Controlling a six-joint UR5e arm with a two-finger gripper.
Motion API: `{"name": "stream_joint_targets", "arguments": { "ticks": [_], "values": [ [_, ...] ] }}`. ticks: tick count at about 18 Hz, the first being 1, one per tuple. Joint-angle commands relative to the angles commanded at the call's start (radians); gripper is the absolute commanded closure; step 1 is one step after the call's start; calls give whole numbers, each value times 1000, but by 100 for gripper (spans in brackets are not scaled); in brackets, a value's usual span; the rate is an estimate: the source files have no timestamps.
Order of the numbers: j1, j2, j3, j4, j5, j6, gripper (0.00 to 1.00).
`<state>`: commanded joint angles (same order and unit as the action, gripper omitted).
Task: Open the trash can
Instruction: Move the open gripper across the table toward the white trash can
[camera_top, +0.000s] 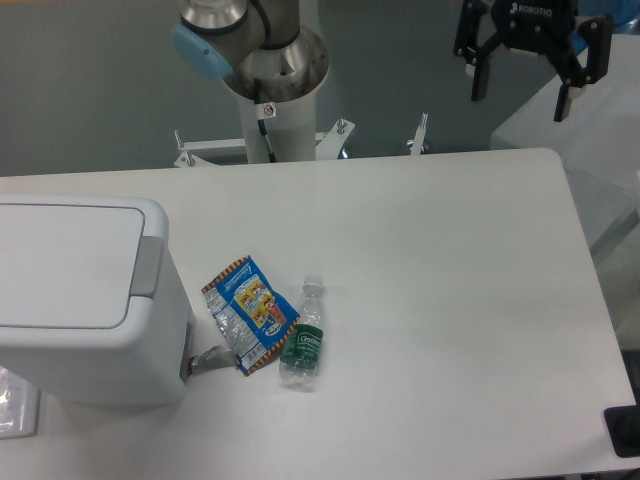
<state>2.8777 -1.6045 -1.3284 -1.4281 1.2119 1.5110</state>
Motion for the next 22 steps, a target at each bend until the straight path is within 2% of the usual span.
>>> {"name": "stream_joint_targets", "arguments": {
  "ticks": [13,16,20,22],
  "values": [
    [-2,2,-5,2,-35,-5,0],
    [-32,9,-6,2,-34,-17,0],
    [-73,14,-11,3,-35,-167,0],
    [-107,14,-15,37,-35,-257,0]
  ]
}}
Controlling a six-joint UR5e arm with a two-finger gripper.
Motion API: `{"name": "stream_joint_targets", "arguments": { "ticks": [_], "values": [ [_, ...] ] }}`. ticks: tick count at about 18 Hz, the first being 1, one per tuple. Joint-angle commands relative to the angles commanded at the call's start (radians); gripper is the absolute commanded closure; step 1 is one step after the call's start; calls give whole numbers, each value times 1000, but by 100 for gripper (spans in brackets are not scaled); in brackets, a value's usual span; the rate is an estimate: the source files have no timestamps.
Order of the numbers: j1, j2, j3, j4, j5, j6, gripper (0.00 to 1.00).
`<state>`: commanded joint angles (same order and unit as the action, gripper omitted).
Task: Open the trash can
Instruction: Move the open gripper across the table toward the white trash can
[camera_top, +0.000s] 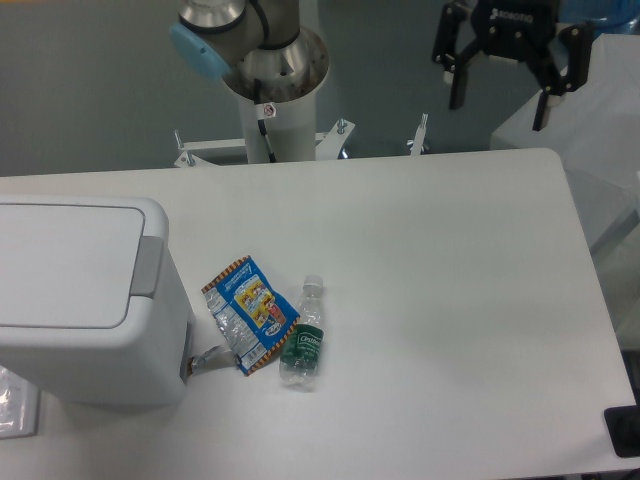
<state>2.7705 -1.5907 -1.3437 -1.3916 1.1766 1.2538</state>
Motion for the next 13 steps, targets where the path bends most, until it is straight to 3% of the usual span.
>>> {"name": "stream_joint_targets", "arguments": {
  "ticks": [6,13],
  "values": [
    [-121,0,-61,183,3,-328,0],
    [-164,0,-69,189,-2,-463,0]
  ]
}}
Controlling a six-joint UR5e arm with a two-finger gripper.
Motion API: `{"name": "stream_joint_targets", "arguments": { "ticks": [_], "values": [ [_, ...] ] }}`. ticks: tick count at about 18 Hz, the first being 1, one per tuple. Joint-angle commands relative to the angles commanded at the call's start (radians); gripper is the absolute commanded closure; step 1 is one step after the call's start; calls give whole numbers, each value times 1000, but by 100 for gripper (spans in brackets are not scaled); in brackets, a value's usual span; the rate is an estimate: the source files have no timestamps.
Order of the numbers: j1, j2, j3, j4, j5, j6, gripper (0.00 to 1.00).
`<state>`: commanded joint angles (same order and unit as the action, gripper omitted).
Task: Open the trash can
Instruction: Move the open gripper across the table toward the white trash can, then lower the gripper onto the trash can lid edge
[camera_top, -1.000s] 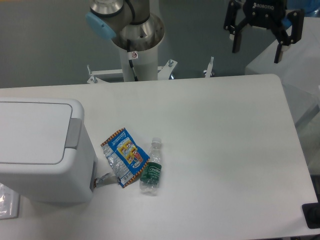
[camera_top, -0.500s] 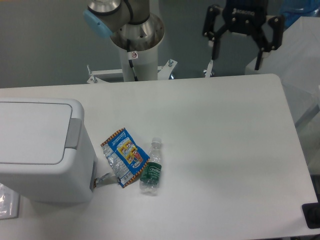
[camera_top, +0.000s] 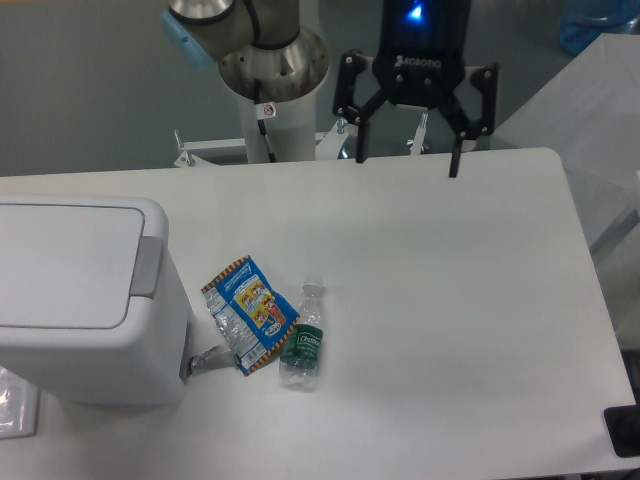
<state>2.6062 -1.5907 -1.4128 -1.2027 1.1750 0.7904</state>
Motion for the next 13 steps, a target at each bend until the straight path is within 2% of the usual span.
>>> {"name": "stream_joint_targets", "arguments": {
  "ticks": [2,8,12,13],
  "values": [
    [-26,-3,0,2,2,-68,0],
    [-104,-3,-46,0,9,-132,0],
    [-153,-20,-57,5,2,-363,0],
    [-169,-26,-61,23,2,-393,0]
  ]
}}
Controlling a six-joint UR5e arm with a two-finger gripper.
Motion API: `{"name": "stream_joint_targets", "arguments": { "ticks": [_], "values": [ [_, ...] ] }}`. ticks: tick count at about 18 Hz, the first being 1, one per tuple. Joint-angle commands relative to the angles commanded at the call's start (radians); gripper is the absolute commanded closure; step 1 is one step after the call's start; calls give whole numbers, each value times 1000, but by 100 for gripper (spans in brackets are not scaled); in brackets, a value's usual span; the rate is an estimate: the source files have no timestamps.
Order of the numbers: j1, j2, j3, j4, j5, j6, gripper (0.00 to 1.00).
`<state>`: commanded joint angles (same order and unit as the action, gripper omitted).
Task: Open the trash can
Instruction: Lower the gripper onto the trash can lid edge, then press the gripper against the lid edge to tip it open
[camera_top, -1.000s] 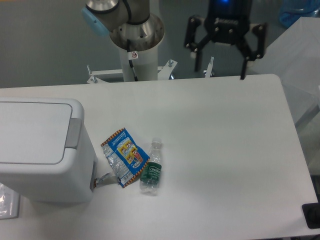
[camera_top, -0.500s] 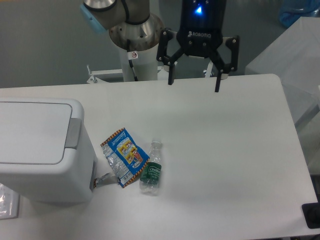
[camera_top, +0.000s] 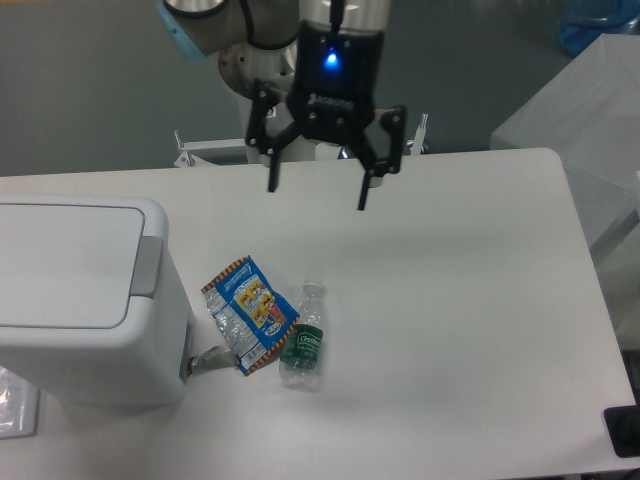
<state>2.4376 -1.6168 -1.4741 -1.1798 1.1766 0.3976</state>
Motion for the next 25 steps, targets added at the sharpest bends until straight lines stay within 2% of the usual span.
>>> {"name": "stream_joint_targets", "arguments": {
  "ticks": [2,7,10,15,21,25],
  "values": [
    [-15,-2,-28,34,0,-20,0],
    [-58,0,-75,37,0,-169,0],
    [-75,-5,-95,48,-2,-178,0],
    [-85,-32,-98,80,-83,-213,0],
    [-117,-71,-98,118,-83,-270,0],
    [-124,-83,-98,123,-77,-273,0]
  ]
}}
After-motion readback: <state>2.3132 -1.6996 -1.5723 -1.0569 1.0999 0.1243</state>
